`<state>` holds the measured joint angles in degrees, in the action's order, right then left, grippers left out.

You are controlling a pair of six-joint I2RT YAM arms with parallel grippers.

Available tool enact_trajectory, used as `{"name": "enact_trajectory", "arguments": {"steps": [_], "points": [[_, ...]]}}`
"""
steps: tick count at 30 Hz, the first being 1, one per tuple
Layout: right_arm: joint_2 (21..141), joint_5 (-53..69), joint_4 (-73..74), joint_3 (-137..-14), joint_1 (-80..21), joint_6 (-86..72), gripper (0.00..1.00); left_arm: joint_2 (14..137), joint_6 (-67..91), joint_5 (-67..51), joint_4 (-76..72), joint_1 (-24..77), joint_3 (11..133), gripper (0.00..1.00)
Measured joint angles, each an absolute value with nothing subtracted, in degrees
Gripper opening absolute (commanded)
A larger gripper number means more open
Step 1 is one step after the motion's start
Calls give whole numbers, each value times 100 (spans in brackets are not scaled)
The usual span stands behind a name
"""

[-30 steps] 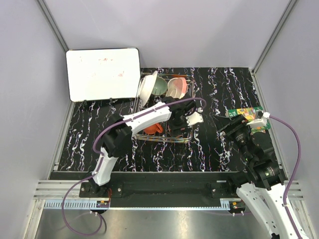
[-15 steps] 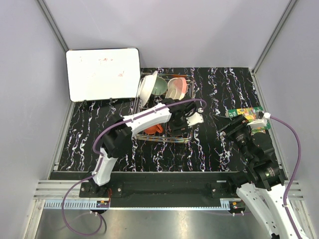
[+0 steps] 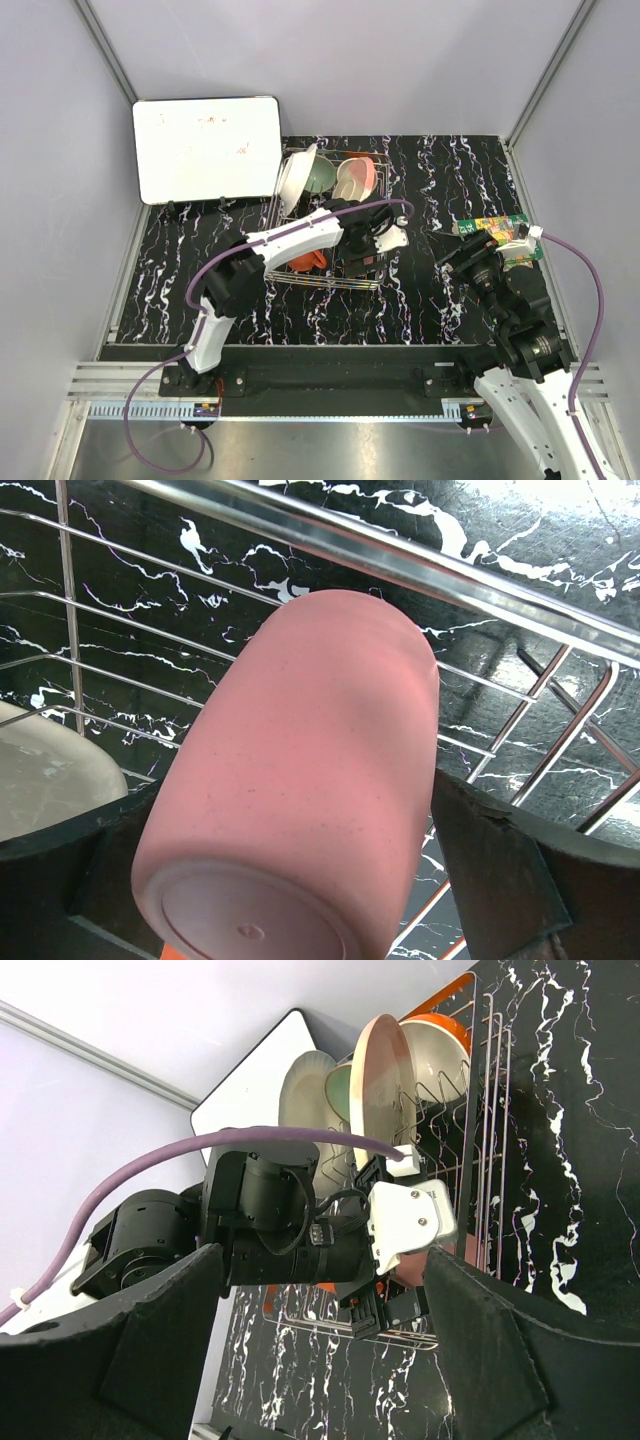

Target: Load the mixed dishes into the dish rack

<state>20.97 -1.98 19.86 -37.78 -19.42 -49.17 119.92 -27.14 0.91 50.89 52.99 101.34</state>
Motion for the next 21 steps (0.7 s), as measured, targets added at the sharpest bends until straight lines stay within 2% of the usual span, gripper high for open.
{"name": "enact_trajectory", "arguments": {"steps": [8, 12, 21], "points": [[2257, -207, 1992, -3785, -1942, -4779, 93, 11974, -2711, 84, 5328, 5301, 10313, 99], [2545, -237, 2119, -3844, -1942, -4630, 100, 11952, -2685, 5, 5791, 5315, 10910, 99], [3288, -270, 2578, -4077, -1942, -4213, 100, 11373, -2449, -445, 6202, 5094, 12272, 99]]}}
